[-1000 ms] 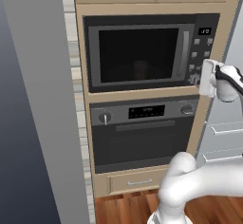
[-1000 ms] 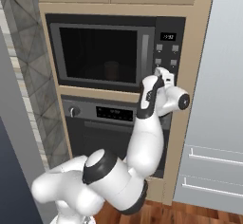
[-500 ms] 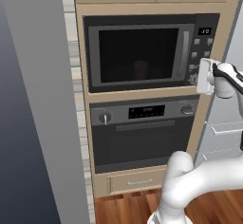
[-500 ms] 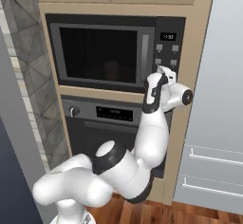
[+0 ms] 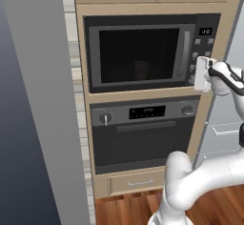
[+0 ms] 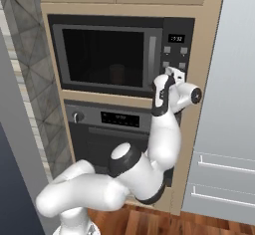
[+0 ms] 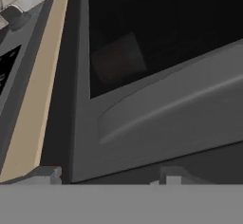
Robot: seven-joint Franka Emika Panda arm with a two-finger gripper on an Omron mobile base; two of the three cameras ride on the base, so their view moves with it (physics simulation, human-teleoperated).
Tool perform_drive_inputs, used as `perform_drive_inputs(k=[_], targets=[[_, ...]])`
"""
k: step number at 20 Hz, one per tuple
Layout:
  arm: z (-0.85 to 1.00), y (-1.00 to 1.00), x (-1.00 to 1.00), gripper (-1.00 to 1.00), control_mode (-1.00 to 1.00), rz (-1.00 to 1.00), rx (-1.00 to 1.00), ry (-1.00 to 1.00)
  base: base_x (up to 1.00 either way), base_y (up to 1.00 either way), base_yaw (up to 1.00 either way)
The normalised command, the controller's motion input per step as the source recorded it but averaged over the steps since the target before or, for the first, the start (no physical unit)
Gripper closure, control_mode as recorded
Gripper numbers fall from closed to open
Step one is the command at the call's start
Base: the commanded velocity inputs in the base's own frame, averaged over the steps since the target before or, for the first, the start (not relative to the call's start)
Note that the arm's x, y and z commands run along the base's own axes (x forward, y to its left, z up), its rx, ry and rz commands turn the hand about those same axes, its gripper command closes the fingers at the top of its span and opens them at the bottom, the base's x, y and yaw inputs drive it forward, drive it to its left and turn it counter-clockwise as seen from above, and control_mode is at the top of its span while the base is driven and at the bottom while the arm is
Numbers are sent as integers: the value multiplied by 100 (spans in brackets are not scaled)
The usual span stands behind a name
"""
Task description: Place the microwavable item in the microwave. Then, close the microwave door and press the start button.
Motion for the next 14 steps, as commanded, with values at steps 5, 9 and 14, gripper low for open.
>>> perform_drive_inputs(k=[5, 9, 14], targets=[[0, -4, 24, -100, -100, 0, 1, 1, 0, 0, 0], [0, -8, 16, -100, -100, 0, 0, 0, 0, 0, 0], [-1, 0, 6, -100, -100, 0, 0, 0, 0, 0, 0]])
